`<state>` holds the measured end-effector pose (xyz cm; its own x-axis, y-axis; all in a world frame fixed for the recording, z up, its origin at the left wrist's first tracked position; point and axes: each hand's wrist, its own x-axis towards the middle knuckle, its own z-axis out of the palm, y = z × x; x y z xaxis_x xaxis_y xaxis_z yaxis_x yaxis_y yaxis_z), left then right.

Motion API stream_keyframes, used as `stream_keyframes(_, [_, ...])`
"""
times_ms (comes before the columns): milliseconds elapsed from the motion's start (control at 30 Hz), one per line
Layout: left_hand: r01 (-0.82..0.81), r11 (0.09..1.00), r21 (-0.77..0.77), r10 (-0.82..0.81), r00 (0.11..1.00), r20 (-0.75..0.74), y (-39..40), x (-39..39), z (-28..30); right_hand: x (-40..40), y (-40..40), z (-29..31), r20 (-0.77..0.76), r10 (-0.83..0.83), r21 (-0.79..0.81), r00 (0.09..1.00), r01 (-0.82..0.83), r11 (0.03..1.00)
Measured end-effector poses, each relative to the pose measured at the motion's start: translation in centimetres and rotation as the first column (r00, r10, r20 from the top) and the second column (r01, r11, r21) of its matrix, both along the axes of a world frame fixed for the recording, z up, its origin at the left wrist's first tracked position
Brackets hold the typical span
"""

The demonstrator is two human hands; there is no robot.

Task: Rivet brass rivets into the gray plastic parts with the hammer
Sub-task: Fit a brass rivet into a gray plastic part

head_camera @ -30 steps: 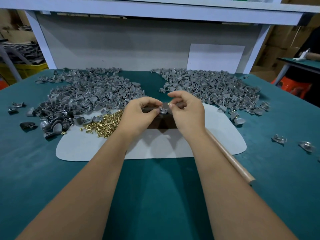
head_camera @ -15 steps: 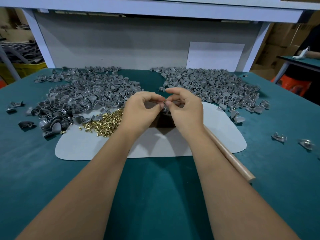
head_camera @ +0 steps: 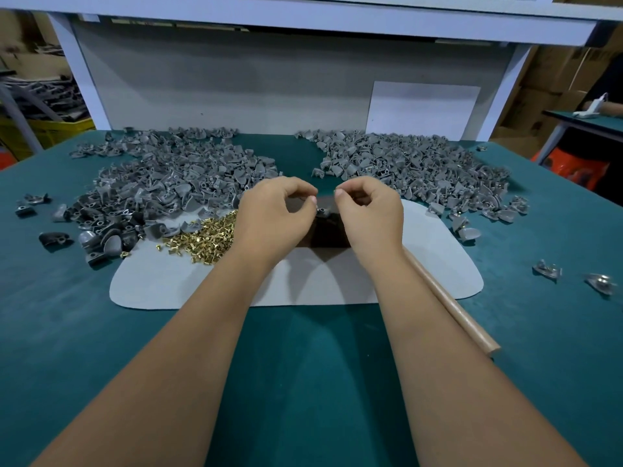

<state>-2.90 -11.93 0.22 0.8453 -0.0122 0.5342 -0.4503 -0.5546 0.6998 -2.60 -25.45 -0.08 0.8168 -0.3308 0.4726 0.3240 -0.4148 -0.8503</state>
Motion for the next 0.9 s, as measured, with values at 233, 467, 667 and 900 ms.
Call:
stream_keyframes(233, [0.055,0.965,0.255,-0.059,0.998,0.007,-0.43,0.11,-0.26,0.08,-0.17,-0.14,-0.052,-0.024,0.028,0.998,0.025,0.999])
stream_keyframes(467, [0.036,0.998,0.044,-0.033,0.998,-0.057,-0.17,0.22,-0.31,-0.02,-0.18,-0.04,-0.085,-0.071,-0.028,0.994,0.068,0.997])
stream_keyframes(667, [-0.011,1.0,-0.003,0.011,0.995,-0.095,-0.15,0.38,-0.36,-0.35,0.12,0.04,-0.087,-0.098,-0.075,0.991,0.092,0.993])
stream_keyframes(900, [0.081,0.987,-0.137,-0.106,0.977,-0.186,0.19,0.66,-0.2,-0.55,0.26,0.1,-0.054,-0.081,-0.095,0.995,0.076,0.993])
